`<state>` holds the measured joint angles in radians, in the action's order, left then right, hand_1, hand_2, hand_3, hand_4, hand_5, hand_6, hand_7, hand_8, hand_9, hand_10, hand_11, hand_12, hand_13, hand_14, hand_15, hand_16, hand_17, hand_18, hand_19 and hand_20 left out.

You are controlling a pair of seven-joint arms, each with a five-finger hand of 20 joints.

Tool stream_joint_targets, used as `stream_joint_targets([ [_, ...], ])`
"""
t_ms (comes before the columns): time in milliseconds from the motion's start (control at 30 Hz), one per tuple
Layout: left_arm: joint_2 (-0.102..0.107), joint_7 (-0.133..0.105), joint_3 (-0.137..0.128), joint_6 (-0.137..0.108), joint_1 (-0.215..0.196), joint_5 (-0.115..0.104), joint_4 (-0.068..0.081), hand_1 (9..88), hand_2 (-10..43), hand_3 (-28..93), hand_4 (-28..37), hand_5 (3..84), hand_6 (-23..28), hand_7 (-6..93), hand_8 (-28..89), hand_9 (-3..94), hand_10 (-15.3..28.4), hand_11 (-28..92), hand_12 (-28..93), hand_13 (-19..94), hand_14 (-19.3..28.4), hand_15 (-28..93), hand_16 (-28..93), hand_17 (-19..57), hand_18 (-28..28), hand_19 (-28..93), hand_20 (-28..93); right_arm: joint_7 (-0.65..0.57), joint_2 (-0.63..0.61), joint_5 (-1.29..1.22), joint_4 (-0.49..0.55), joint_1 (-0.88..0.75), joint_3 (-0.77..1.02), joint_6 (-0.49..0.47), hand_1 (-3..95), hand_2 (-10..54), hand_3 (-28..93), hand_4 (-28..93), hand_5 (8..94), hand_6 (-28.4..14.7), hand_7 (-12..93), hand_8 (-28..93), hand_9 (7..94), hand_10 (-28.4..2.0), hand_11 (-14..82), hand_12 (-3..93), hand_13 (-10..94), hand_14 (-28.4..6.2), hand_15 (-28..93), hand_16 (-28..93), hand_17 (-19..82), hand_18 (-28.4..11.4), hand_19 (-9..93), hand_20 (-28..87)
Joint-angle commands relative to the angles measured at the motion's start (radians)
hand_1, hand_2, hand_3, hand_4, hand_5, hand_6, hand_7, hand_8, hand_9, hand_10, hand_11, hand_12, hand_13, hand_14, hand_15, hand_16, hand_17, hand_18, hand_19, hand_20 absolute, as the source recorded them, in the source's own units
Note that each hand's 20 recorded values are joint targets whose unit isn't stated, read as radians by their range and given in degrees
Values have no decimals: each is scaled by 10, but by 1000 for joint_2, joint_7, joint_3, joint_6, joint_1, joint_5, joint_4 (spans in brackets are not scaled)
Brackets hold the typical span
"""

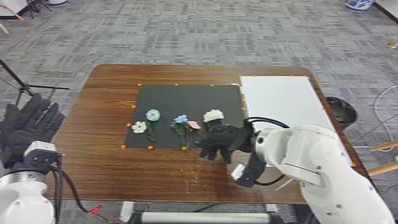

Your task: Arrange flowers

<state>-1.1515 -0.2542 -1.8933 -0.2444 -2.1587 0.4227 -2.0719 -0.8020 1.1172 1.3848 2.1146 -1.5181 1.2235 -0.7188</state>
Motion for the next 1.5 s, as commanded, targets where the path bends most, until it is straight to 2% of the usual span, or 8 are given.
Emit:
stream_joint_targets([
  [33, 3, 8, 6, 8, -1, 8, 1, 242, 197, 666, -283, 389, 96, 63, -75, 286, 145, 172, 70, 214, 142, 186, -48, -78, 128, 325, 62, 10, 8, 34, -14, -4, -18, 9, 192, 193, 607, -173, 647, -87, 75, -88, 619, -192, 80, 150, 644, -161, 737, 273, 305, -247, 779, 355],
  [433, -1, 8, 13, 13, -11, 10, -4, 242, 198, 666, -283, 389, 96, 64, -75, 288, 144, 173, 69, 215, 142, 186, -48, -77, 129, 324, 63, -26, 5, 152, -21, 5, -55, 0, 195, 194, 601, -173, 644, -91, 72, -85, 601, -194, 76, 143, 635, -163, 727, 262, 300, -245, 776, 340],
  [800, -4, 6, 5, 14, -14, 7, -9, 242, 198, 666, -283, 390, 96, 65, -74, 290, 145, 175, 71, 214, 146, 191, -46, -79, 129, 325, 63, 18, -2, 189, -25, -9, -57, 64, 199, 197, 605, -168, 621, -97, 70, -86, 549, -191, 64, 135, 622, -165, 722, 253, 290, -242, 768, 324],
  [933, -3, 12, 13, 17, -3, 8, -2, 242, 198, 665, -283, 390, 96, 66, -74, 290, 145, 175, 71, 215, 147, 191, -47, -79, 129, 324, 63, 22, -2, 202, -28, -9, -61, 70, 197, 197, 612, -171, 608, -98, 68, -84, 534, -190, 63, 132, 611, -170, 719, 246, 284, -241, 763, 315],
  [1067, -4, 13, 12, 16, -6, 9, -4, 241, 198, 667, -283, 390, 96, 66, -75, 291, 145, 175, 71, 214, 147, 192, -46, -80, 130, 325, 64, 22, -5, 224, -27, -12, -62, 83, 197, 198, 616, -173, 601, -97, 69, -84, 523, -189, 62, 130, 607, -169, 717, 240, 281, -239, 762, 309],
  [1367, -3, 8, 10, 21, -13, 5, -8, 241, 197, 667, -283, 391, 96, 66, -75, 291, 146, 174, 72, 215, 147, 189, -46, -76, 128, 320, 62, 26, -7, 187, -25, -12, -43, 96, 197, 198, 621, -177, 585, -94, 72, -81, 499, -187, 62, 126, 597, -171, 717, 231, 279, -238, 761, 299],
  [1500, -5, 9, 8, 24, -17, 7, -10, 242, 197, 667, -283, 391, 97, 66, -75, 290, 146, 174, 72, 214, 147, 188, -45, -76, 127, 320, 62, 53, -8, 154, -13, -19, -27, 108, 197, 197, 620, -179, 589, -79, 82, -79, 512, -198, 68, 130, 598, -170, 709, 223, 278, -237, 760, 294],
])
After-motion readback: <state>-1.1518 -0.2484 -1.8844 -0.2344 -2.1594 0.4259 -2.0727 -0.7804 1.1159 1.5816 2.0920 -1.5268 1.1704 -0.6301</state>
